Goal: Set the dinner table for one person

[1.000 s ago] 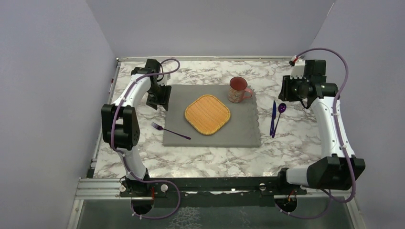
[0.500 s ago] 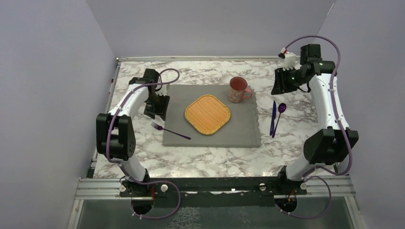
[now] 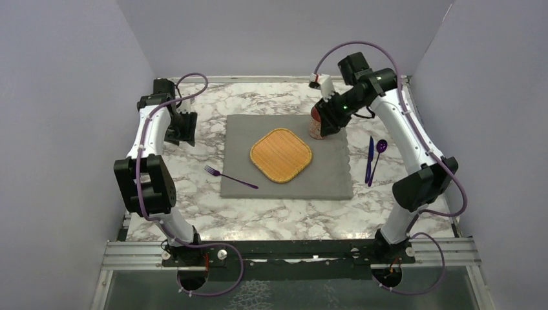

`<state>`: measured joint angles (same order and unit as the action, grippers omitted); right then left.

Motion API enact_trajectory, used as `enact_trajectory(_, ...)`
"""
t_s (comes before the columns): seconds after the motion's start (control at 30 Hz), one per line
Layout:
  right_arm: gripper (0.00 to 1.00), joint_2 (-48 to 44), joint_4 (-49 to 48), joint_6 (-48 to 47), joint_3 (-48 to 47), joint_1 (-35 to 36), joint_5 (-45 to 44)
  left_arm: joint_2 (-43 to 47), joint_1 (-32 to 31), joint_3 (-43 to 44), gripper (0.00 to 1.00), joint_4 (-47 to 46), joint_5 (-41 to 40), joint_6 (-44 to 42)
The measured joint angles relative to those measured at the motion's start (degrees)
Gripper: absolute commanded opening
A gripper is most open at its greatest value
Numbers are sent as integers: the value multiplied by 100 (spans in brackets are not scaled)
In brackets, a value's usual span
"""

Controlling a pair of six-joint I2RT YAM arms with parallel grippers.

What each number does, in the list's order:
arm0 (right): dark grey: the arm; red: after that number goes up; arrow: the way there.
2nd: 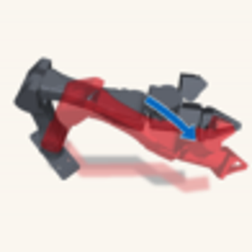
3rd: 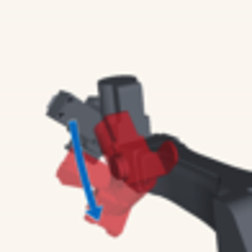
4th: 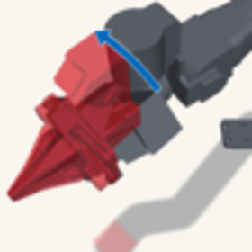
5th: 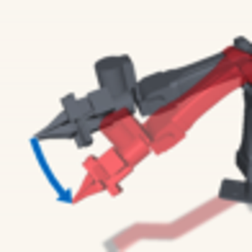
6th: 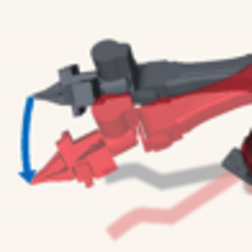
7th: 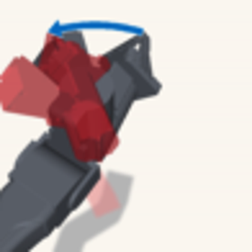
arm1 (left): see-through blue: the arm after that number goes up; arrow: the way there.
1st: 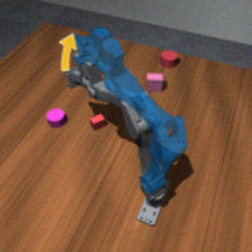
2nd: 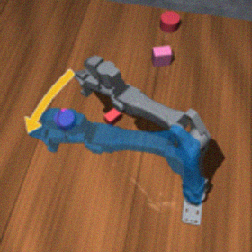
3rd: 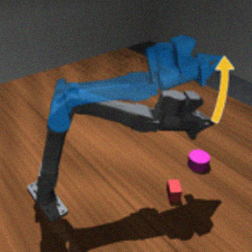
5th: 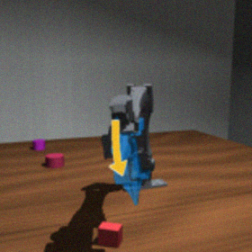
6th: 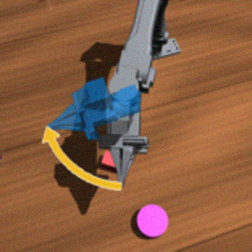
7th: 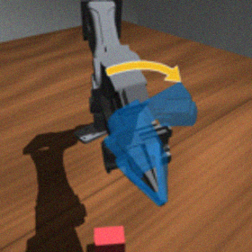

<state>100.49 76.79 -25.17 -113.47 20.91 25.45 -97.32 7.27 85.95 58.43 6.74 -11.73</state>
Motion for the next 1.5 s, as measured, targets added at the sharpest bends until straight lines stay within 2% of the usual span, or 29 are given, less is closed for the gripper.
enact_trajectory(0.33, 40, 1012, -28, 109, 120, 1790, 11, -142, 463, 72, 56, 101, 7, -55)
enact_trajectory(0.63, 40, 2159, -72, 267, -538, 2688, 20, -232, 859, 179, 56, 118, 48, 26)
enact_trajectory(0.97, 40, 3088, -407, 483, -1375, 3235, 157, -278, 1073, 529, 55, 101, 190, 157)
enact_trajectory(1.5, 40, 4059, -841, 634, -1582, 3338, 313, -278, 1360, 553, 54, 103, 313, 203)
